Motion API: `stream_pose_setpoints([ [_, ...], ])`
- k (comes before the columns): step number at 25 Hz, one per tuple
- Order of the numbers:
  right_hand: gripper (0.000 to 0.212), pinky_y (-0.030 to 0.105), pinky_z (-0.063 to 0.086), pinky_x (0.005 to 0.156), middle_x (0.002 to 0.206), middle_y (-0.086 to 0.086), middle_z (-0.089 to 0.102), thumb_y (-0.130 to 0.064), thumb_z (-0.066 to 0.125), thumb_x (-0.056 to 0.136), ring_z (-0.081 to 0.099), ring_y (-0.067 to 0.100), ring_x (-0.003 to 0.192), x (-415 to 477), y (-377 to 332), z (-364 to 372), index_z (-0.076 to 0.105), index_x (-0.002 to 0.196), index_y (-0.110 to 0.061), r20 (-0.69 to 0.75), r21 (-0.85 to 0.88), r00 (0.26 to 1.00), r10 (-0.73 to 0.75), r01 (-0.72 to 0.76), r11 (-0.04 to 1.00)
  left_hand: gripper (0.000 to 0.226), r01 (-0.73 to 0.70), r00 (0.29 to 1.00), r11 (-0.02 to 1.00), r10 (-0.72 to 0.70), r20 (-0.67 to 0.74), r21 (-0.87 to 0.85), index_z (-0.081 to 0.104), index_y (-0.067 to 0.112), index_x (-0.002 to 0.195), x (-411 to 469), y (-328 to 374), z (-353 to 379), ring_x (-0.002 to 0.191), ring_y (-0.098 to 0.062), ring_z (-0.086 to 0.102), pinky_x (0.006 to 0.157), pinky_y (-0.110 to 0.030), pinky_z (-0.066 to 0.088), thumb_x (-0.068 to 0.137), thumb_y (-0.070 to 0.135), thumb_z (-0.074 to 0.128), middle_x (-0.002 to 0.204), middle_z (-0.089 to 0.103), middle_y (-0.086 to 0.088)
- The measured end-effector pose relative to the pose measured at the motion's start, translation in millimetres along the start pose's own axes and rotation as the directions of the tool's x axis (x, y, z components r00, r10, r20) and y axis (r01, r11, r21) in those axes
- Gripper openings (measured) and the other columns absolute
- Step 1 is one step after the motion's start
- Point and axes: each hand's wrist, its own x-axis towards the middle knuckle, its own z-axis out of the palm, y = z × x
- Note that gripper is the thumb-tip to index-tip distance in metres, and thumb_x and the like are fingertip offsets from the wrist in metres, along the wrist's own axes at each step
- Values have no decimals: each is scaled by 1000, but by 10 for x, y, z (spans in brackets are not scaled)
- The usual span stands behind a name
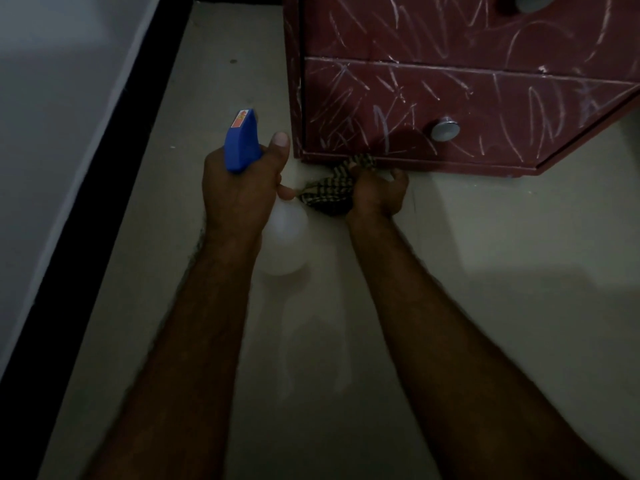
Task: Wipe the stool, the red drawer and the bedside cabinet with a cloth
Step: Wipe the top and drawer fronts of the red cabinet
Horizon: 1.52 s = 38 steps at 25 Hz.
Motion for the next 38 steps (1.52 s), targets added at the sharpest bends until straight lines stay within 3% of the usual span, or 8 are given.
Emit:
stream_pose_setpoints([
  [3,87,44,63,90,93,-11,61,-13,97,65,70,23,99,-32,6,17,55,140,-18,50,9,999,20,-21,1000,26,6,1000,1000,-6,-17,-3,59,20,80,-14,-11,-21,69,-32,73,66,-41,64,91,38,73,79,65,-13],
  [8,87,52,63,86,128,13,65,-4,89,71,70,32,102,-81,-61,-111,48,147,-14,145,86,972,184,-197,977,26,-6,999,999,8,-40,38,56,22,80,-58,-3,-40,68,-26,73,62,-33,62,92,40,72,85,65,-17],
  [15,28,40,62,58,102,24,75,7,72,76,74,39,88,-196,-203,-291,70,104,5,224,48,948,227,-243,969,29,20,999,999,-19,-34,27,56,19,80,-200,-34,-27,67,-26,73,63,-34,63,90,39,74,82,64,-13],
  [22,86,46,65,64,120,20,71,-6,90,58,74,37,92,11,-105,-340,58,137,-1,114,48,980,166,-172,984,29,25,1000,999,-24,-16,41,57,15,85,-195,-67,25,64,-21,73,60,-28,61,92,39,72,82,63,-13],
  [26,69,33,62,62,120,16,69,-8,88,71,73,33,96,-81,-174,-200,59,133,-4,22,81,992,121,-122,989,29,21,999,998,-19,-27,57,58,13,87,-109,-76,19,68,-26,73,60,-28,61,92,39,72,88,66,-24],
  [31,75,45,63,86,128,14,67,-10,89,74,69,27,97,-262,-21,53,55,141,-13,40,18,995,88,-89,996,26,-3,998,999,5,-57,41,55,21,80,-14,-63,-42,66,-26,72,64,-35,63,92,38,72,81,63,-14],
  [35,72,34,60,67,112,6,60,-2,85,78,64,19,81,-153,-43,3,54,142,-13,-7,158,993,122,-119,980,24,26,997,999,-24,-72,34,56,22,83,20,-43,-73,68,-22,73,68,-36,63,93,38,70,80,64,-8],
  [38,65,39,63,76,112,6,61,-3,83,79,66,19,83,-110,-30,4,56,137,-13,-75,185,992,104,-89,979,25,37,996,999,-35,-77,33,56,21,83,37,-43,-80,68,-22,74,69,-39,64,93,40,70,82,64,-8],
])
